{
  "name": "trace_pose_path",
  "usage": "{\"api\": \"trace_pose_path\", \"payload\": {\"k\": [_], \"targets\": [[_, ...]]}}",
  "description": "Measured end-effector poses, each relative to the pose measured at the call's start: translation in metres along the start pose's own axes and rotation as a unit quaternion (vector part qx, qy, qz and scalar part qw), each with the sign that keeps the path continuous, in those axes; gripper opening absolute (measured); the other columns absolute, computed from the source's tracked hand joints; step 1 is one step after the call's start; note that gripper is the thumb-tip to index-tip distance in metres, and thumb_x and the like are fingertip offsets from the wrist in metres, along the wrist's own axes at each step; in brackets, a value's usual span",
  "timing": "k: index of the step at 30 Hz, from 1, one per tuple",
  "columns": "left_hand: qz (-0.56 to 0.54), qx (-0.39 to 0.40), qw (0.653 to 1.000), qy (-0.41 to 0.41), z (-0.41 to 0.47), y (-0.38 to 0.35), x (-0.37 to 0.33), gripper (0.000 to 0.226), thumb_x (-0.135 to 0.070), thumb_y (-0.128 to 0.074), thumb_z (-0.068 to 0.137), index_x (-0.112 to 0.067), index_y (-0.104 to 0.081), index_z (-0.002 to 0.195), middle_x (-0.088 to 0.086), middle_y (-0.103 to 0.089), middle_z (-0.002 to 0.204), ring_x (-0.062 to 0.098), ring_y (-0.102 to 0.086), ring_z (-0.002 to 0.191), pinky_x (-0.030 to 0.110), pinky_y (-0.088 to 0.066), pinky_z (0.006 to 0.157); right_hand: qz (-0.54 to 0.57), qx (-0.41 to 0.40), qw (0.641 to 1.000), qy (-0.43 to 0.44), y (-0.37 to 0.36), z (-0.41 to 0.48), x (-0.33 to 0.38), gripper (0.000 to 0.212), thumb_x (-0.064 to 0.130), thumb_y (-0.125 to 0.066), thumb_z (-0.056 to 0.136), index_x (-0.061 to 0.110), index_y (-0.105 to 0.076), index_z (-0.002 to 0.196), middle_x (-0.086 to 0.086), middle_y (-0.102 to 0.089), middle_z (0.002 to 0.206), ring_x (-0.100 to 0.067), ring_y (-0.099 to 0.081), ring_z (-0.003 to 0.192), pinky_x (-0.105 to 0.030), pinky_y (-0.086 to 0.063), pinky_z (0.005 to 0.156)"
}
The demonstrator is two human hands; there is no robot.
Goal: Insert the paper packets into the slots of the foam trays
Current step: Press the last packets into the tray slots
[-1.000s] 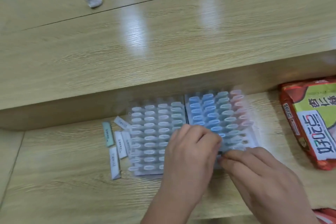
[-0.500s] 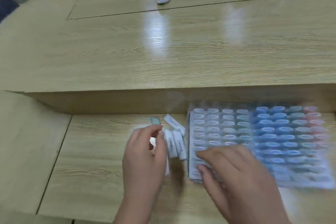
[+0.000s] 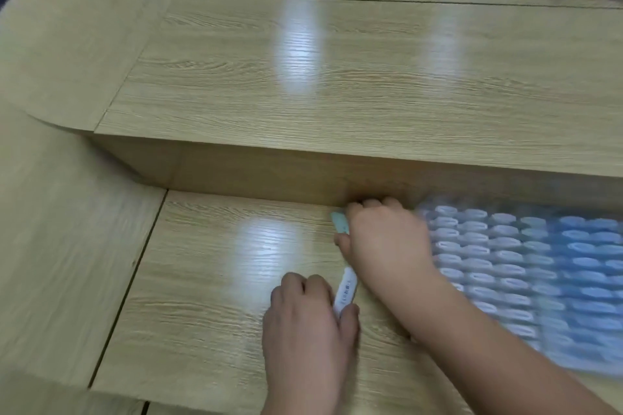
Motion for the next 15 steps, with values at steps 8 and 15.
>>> {"api": "trace_pose_path", "payload": {"k": [8, 15], "targets": [[-0.060, -0.042, 0.997, 0.013, -0.019, 0.018, 0.023, 0.024, -0.049, -0.066, 0.084, -0.036, -0.046, 0.079, -0.012, -0.057, 0.079, 0.016, -0.059, 0.077, 0.033, -0.043, 0.063, 0.216, 0.001, 0.975, 0.050, 0.024, -0.017, 0.005, 0.025, 0.030, -0.055, 0.092, 0.028, -0.051, 0.116, 0.005, -0.066, 0.108, -0.024, -0.063, 0.100, -0.033, -0.048, 0.070], [-0.230, -0.138, 0.955, -0.127, -0.044, 0.032, -0.028, 0.014, -0.045, -0.059, 0.079, -0.037, -0.069, 0.085, -0.014, -0.062, 0.082, -0.003, -0.058, 0.073, 0.010, -0.042, 0.063, 0.452, -0.152, 0.879, -0.007, 0.077, -0.106, -0.107, 0.029, 0.043, -0.062, 0.084, 0.049, -0.049, 0.109, 0.025, -0.060, 0.100, -0.003, -0.064, 0.081, -0.027, -0.054, 0.058]]}}
Point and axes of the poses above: each hand's wrist, its own z-axis towards the middle knuckle, its own y-axis out of the back of the hand, x = y × z, the point moved 2 cm from there along z, towards the middle knuckle
